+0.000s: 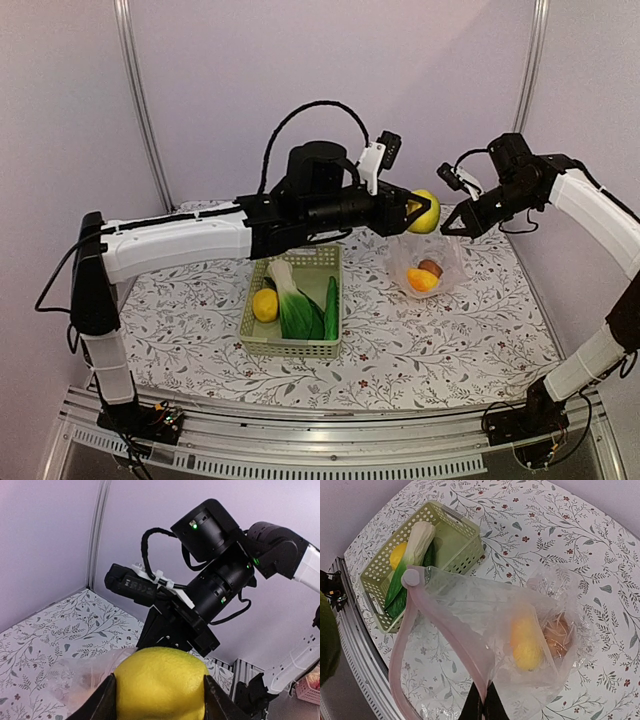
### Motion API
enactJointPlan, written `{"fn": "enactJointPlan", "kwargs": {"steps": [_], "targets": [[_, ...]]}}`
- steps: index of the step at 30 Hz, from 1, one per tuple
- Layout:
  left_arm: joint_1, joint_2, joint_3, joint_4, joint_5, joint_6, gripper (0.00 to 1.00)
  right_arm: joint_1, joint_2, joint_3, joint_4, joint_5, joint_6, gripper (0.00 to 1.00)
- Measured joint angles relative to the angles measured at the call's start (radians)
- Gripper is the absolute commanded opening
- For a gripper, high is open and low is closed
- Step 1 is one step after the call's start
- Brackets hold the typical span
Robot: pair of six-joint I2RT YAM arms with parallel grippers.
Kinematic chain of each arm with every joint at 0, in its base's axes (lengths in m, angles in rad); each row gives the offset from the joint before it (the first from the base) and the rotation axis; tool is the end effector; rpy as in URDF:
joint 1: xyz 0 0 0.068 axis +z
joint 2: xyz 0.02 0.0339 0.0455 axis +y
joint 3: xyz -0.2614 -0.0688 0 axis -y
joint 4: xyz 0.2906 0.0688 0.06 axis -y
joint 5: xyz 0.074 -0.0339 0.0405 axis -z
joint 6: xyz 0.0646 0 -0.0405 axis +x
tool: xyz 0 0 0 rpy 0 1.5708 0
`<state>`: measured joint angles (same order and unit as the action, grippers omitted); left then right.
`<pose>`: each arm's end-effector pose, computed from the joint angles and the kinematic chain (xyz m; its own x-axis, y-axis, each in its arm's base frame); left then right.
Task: Place the food in the zip-top bag and seal the zipper
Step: Place the fake fruit in the zipper food storage bag.
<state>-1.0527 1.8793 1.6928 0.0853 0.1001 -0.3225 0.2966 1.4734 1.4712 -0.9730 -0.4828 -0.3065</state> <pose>0.2587 -0.4668 0.3537 -0.3370 -0.0455 -0.9404 0.8507 0.4132 -0.3249 0.3345 0.1336 0.3244 -0.6015 -0.4633 -0.6508 -0.7231 0.6620 0.1971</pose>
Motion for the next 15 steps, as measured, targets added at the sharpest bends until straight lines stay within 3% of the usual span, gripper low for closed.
{"fn": "enactJointPlan", "kwargs": {"steps": [3,12,15], "targets": [[-0.017,0.061,0.031,0.010,-0.013,0.023,0.42,0.000,0.008,0.024,-0.027,-0.042,0.000,0.00],[-0.046,0.160,0.083,0.000,-0.133,0.090,0.83,0.000,0.012,0.093,-0.071,-0.112,0.004,0.00],[-0.054,0.158,0.089,0.005,-0.177,0.127,0.86,0.001,0.014,0.093,-0.077,-0.116,0.005,0.00]]}}
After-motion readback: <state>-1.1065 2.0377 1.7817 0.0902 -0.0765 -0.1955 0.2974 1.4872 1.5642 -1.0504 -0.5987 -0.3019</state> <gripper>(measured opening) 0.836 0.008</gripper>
